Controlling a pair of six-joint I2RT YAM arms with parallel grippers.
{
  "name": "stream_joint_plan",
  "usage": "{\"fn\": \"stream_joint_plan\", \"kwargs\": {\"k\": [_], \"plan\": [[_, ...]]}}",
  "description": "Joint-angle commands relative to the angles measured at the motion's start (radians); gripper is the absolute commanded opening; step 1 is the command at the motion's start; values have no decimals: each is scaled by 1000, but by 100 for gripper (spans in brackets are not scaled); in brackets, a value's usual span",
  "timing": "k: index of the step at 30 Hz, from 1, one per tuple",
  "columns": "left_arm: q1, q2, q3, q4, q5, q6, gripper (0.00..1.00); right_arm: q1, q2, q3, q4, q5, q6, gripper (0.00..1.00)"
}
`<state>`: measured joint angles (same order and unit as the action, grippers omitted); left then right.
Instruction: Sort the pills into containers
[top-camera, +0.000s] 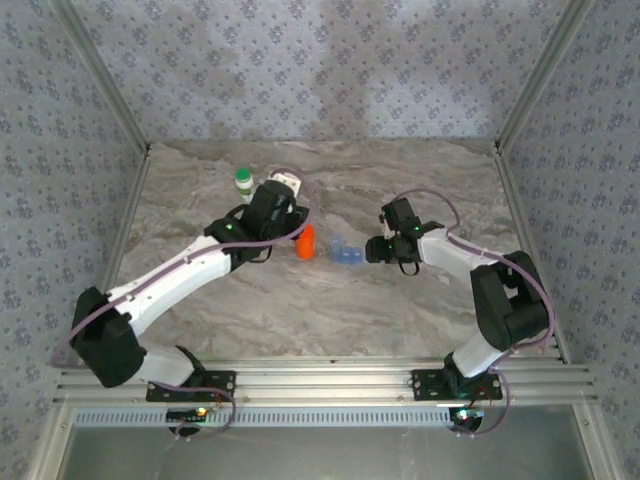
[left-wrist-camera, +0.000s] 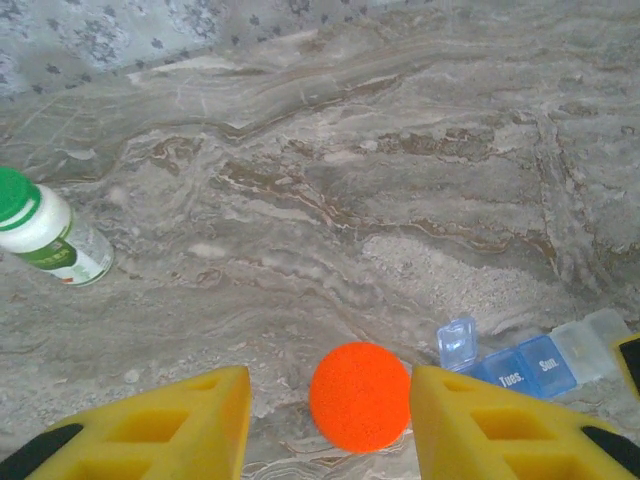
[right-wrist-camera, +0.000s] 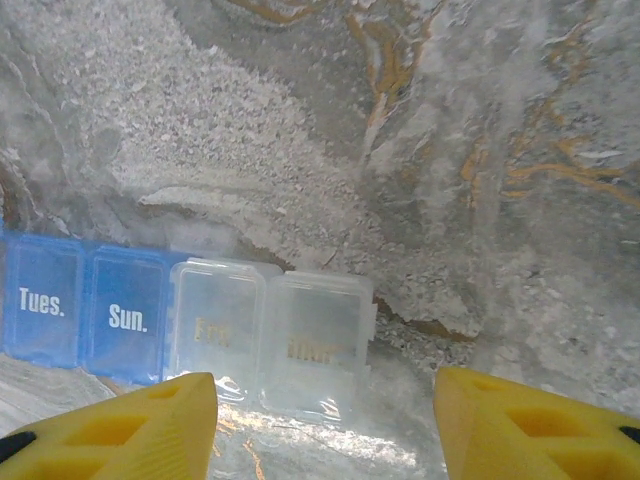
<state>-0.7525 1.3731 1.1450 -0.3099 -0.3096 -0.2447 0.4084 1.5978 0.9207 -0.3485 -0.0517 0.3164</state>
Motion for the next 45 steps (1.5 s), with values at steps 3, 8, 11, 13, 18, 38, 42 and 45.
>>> {"fn": "stream_joint_plan", "kwargs": {"k": [3,8,11,13,18,38,42,45], "plan": [[10,-104,-76,104,-39,-5,48,3,65,58,-43,-23,-44,59],[18,-127,-109,109,-47,-19,48,-5,94,76,-44,-8,-35,58],[25,-137,-129,118,-48,-27,48,-18,107,75,-31,-39,-21,54],[28,-137,-137,117,-47,-36,48,-24,114,69,-18,-52,4,52],[35,-137,-152,130,-37,-45,48,-43,125,38,54,-100,94,45],[52,-129,-183,140,-63,-56,48,-41,210,112,285,-36,414,36],[61,-136,-196,139,-74,-61,48,-28,250,168,278,-40,418,35],[68,-146,-209,147,-81,-65,48,-10,251,185,285,-30,428,34]]}}
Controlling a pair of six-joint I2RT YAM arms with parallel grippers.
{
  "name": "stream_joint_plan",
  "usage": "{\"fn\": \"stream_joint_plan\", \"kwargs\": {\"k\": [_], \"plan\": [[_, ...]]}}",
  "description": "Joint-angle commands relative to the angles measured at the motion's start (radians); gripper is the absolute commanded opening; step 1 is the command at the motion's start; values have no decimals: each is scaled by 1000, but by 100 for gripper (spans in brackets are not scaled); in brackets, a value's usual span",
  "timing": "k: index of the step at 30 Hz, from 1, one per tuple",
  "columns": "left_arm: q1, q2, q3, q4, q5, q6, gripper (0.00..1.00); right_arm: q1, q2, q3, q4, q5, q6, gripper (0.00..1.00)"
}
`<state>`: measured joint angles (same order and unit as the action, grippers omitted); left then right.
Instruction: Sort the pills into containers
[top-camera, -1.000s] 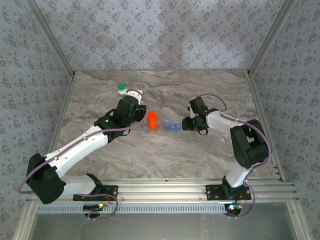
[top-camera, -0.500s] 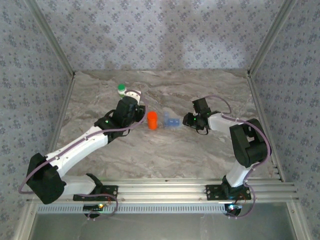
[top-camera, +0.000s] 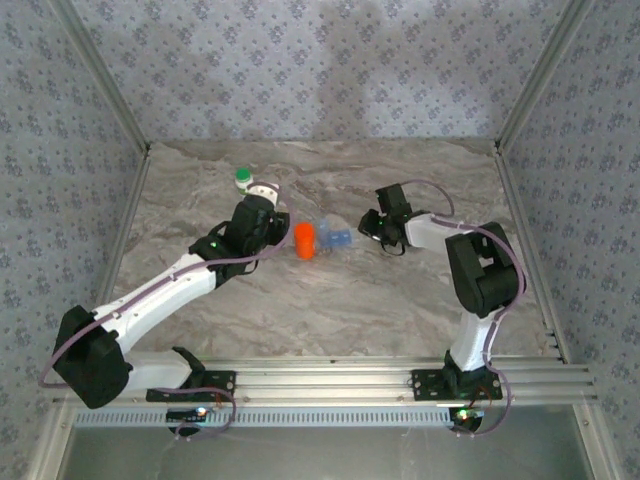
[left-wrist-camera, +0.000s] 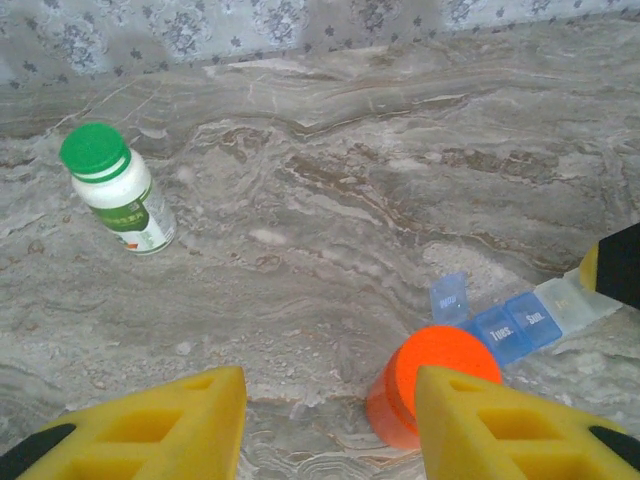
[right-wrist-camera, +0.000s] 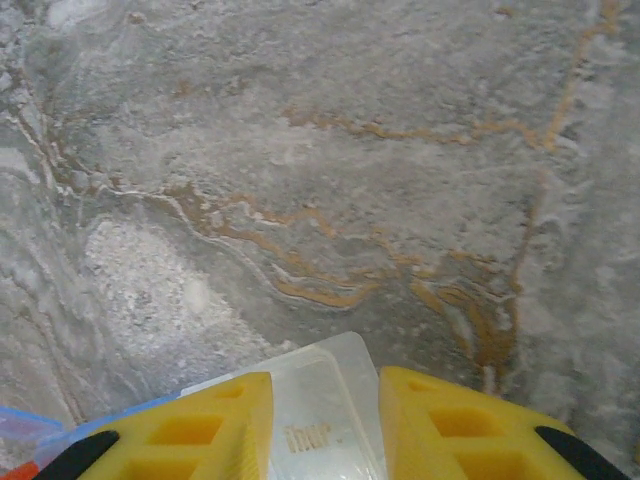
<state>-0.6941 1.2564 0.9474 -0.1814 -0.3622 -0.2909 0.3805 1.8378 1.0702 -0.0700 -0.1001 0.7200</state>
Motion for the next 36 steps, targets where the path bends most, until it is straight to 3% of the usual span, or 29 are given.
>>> {"fn": "stream_joint_plan", "kwargs": {"k": [1,9,15,18,23,28,36], "plan": [[13,-31,-15,21,-29,-20,48,23,7,37,6,20,29,34],[19,-38,-34,29,-54,-24,48,55,-131,-36,2,70,-17,34],[21,-70,-73,33,-98,-36,49,136,-244,61,-184,212,-308,51],[21,-118,-125,50,-162,-49,49,210,-262,150,-246,217,-443,61],[21,-235,-233,71,-289,-45,52,337,-158,366,-430,234,-563,76],[21,-370,-385,167,-271,-6,58,414,-26,523,-503,295,-597,92],[21,-375,-446,233,-275,10,60,436,157,669,-596,280,-605,91]]}}
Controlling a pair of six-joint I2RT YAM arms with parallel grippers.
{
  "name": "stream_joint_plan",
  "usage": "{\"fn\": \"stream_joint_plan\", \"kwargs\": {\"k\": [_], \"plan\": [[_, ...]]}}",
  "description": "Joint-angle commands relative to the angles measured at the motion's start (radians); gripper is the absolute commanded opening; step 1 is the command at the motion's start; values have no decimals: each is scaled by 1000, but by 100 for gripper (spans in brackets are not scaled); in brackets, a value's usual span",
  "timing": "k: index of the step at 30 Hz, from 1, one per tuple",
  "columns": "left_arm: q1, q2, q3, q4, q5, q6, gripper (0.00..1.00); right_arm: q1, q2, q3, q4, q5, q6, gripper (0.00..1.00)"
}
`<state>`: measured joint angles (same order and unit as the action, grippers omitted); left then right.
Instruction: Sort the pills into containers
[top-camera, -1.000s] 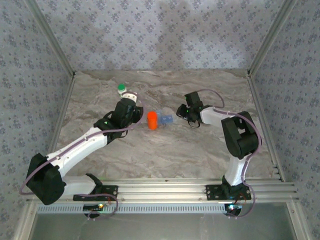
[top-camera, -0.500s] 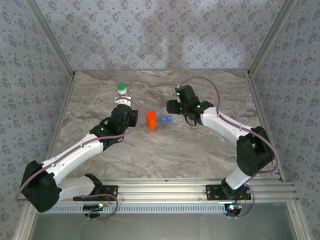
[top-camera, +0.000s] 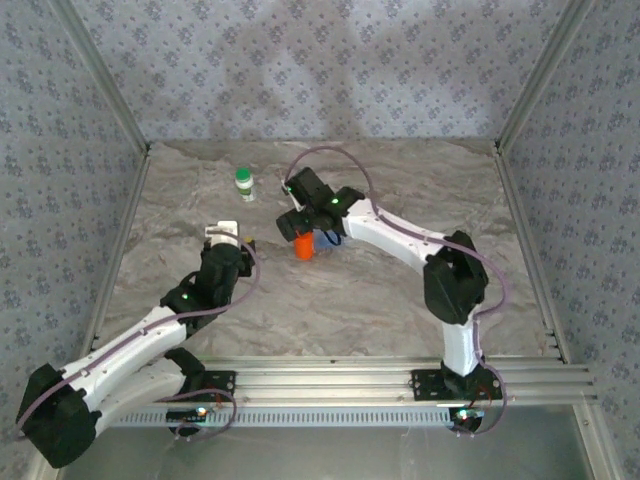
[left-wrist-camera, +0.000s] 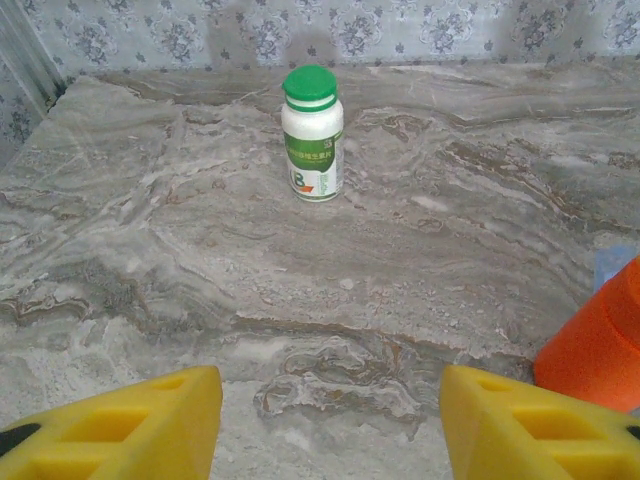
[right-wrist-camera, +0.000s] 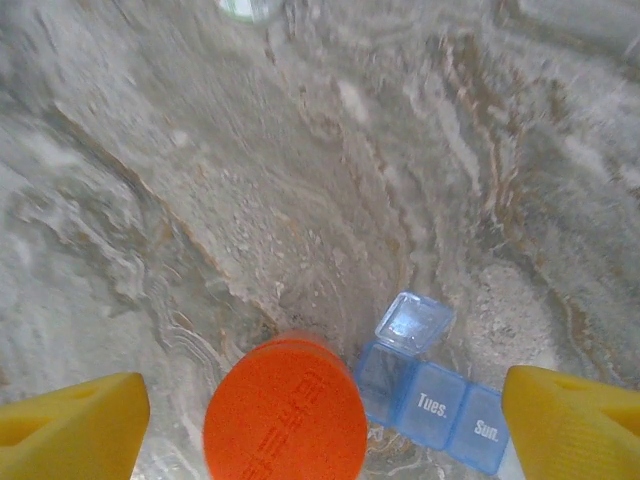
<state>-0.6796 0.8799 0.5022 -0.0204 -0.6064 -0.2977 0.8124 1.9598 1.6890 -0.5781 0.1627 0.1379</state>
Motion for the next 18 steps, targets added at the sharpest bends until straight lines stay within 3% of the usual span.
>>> {"fn": "stream_joint_plan", "kwargs": {"k": [1,18], "plan": [[6,5,-1,70,-39,18,60,5,52,59,-101,6,-20,90],[7,-64,-34,73,-50,-7,61,9,117,66,-114,-82,40,73]]}}
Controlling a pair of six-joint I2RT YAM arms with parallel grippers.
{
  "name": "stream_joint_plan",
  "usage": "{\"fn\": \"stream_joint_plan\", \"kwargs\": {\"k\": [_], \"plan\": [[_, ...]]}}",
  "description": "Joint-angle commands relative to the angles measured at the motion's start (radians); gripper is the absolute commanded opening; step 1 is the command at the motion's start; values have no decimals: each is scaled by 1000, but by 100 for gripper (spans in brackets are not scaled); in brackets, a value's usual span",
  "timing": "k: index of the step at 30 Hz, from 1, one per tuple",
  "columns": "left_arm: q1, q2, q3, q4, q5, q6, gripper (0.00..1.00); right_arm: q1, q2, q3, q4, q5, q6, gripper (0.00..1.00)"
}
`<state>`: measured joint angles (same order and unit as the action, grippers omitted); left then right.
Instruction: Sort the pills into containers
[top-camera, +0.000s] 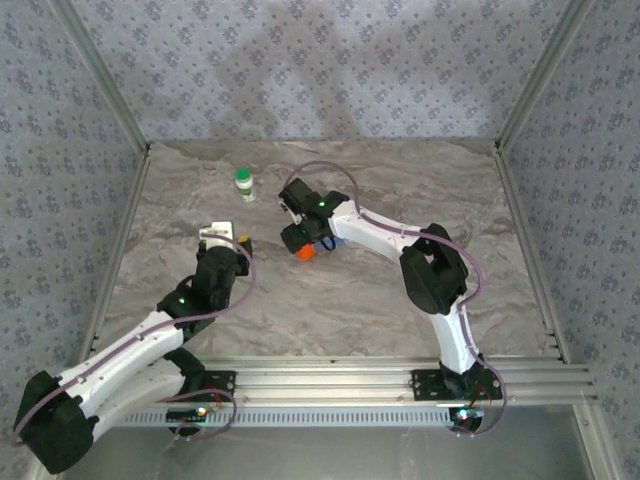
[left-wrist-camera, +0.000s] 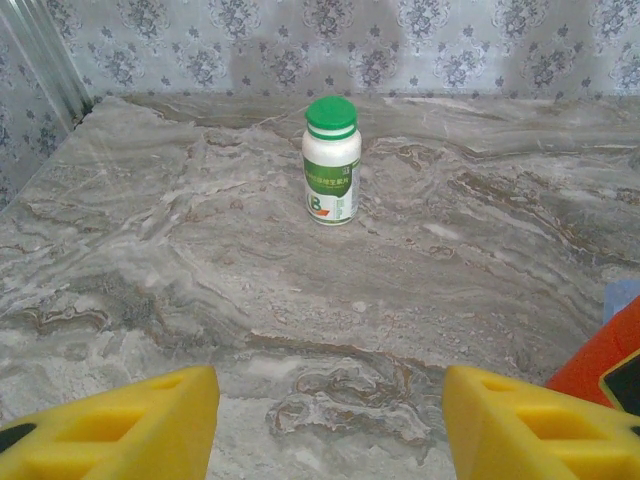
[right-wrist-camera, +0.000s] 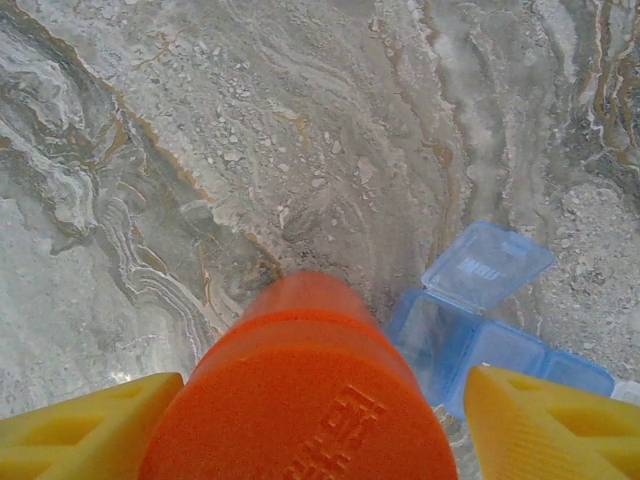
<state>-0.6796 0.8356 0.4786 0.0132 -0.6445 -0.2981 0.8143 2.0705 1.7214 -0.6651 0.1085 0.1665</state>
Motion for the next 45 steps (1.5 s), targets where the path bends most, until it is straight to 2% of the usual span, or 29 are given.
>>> {"fn": "stream_joint_plan", "kwargs": {"k": [1,5,12,14,20,24,27,29,33,37,42,45], "plan": [[7,-22,-12,41,-12,-6,61,7,3,33,-28,-34,11,71],[7,-26,-20,51,-13,-4,62,3,-19,17,-18,-64,19,59],[6,-33,-32,85,29,11,62,-15,-84,-31,19,-123,52,49],[6,-38,-47,117,61,22,63,-26,-124,-52,35,-155,69,47],[9,-24,-62,194,56,52,65,-96,-288,-147,72,-236,105,45],[28,25,-72,276,88,87,74,-150,-404,-227,113,-240,111,46],[51,80,-6,186,113,70,78,-192,-485,-283,131,-234,112,46],[52,107,16,187,144,74,82,-218,-540,-323,148,-226,113,46],[61,161,6,297,171,69,97,-266,-604,-366,139,-217,87,46],[97,289,69,372,314,71,95,-331,-651,-406,155,-262,87,46],[98,406,71,600,555,166,95,-365,-687,-447,185,-276,80,46],[94,465,81,644,613,255,97,-381,-699,-455,189,-280,81,46]]}}
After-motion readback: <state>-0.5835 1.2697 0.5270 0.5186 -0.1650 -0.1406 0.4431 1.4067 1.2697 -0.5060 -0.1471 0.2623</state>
